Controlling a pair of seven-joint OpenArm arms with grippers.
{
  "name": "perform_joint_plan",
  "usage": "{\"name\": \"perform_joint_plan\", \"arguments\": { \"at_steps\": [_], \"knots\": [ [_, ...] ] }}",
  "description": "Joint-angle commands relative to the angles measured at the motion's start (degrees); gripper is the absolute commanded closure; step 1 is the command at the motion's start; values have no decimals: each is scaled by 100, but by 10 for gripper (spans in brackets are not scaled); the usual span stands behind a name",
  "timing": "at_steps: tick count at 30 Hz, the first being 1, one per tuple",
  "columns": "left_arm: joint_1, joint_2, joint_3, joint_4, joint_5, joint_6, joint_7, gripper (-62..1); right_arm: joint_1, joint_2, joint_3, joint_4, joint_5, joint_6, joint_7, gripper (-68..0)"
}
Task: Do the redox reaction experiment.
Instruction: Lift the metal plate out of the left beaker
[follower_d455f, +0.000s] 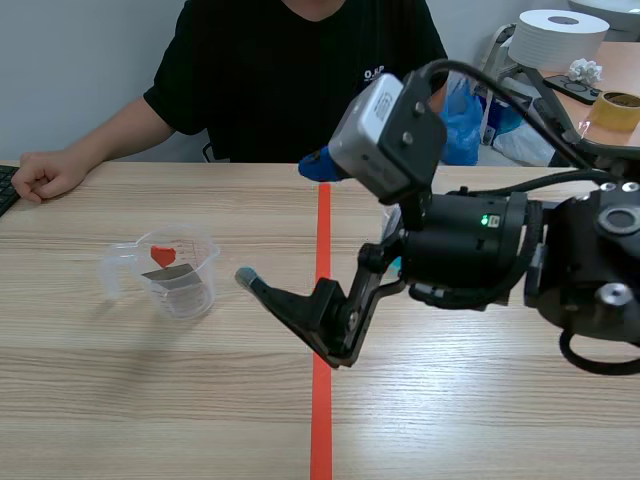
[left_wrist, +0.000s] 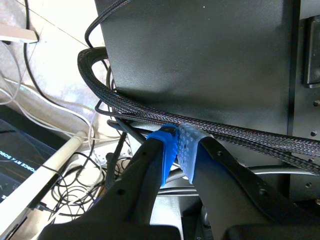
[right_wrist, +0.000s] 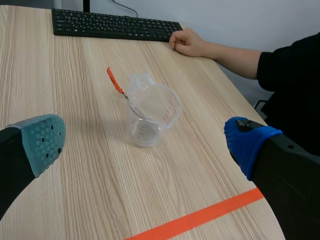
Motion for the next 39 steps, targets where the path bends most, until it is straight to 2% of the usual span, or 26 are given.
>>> {"name": "perform_joint_plan", "arguments": {
  "at_steps": [1, 5, 10, 21, 26, 34, 35, 39],
  "knots": [
    [33, -4, -11, 66, -13, -13, -33, -42, 101, -260, -13, -50, -186, -17, 199, -679],
    [33, -2, -11, 66, -13, -13, -33, -42, 103, -737, -160, -553, -866, -15, 424, -679],
    [33, -2, -11, 66, -13, -13, -33, -42, 144, -1362, -199, -1174, -1390, 2, 619, -679],
    [33, -2, -11, 66, -13, -13, -33, -42, 802, -2481, -219, -2236, -1718, 48, 601, -679],
    [33, -2, -11, 66, -13, -13, -33, -42, 1034, -2708, -398, -2428, -1843, 44, 345, -679],
    [33, -4, -11, 66, -13, -13, -33, -42, 1054, -2710, -487, -2437, -1843, -28, 236, -679],
    [33, -2, -11, 66, -13, -13, -33, -42, 1054, -2710, -487, -2437, -1843, -72, 205, -667],
    [33, -2, -11, 66, -13, -13, -33, -42, 1056, -2710, -487, -2437, -1843, -177, 138, -544]
  ]
}}
